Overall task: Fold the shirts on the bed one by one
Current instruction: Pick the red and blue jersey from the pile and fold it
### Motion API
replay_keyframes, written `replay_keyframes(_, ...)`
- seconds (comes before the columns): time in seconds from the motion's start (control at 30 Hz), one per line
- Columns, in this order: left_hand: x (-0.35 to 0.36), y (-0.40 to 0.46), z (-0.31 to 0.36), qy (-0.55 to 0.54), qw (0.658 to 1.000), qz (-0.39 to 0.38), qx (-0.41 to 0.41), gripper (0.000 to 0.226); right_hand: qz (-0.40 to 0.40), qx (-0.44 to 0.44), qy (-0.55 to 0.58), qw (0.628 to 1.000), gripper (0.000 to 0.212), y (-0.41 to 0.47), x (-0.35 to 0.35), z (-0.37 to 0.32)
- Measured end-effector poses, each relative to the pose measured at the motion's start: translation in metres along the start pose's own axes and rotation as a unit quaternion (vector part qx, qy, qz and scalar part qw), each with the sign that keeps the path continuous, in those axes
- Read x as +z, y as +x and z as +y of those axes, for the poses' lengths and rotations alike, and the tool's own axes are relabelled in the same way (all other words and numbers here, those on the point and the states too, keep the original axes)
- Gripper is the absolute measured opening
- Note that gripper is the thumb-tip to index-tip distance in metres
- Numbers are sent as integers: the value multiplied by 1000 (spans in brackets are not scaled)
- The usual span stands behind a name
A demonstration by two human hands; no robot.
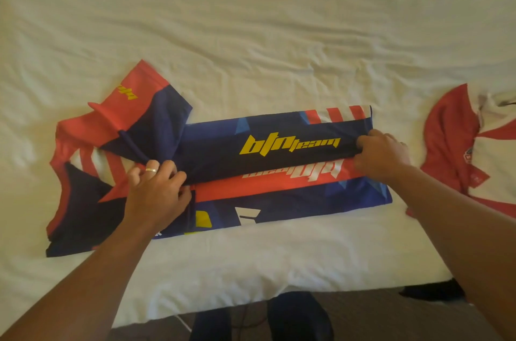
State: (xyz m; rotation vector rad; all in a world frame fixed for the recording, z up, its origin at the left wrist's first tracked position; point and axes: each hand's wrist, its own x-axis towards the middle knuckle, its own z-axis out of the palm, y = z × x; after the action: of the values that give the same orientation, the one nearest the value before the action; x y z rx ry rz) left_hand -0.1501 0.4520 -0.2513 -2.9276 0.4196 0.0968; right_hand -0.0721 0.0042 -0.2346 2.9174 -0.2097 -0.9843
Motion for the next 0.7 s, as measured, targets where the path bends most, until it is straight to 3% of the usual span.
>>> replay_keyframes(0.07,-3,5,5,-14,1000,-10,-22,29,21,17,6,1000,27,1,-3,-2)
replay_keyframes(0.13,-7,18,13,-31,998,0,-50,32,99,20,23,995,30,2,-2,-6)
replay_keyframes(0.27,-7,47,38,-86,995,-17,-53,50,215,-80,87,969,41,2,15,-34)
replay_keyframes(0.43,11,71,74,-120,987,-85,-66,76,148,-171,45,973,63,14,42,-74)
replay_keyframes(0.53,35,71,80,-130,982,-114,-76,84,134,-137,48,980,73,28,61,-63)
replay_keyframes(0.7,55,67,80,-157,978,-107,-81,90,143,-65,86,984,69,32,74,-26)
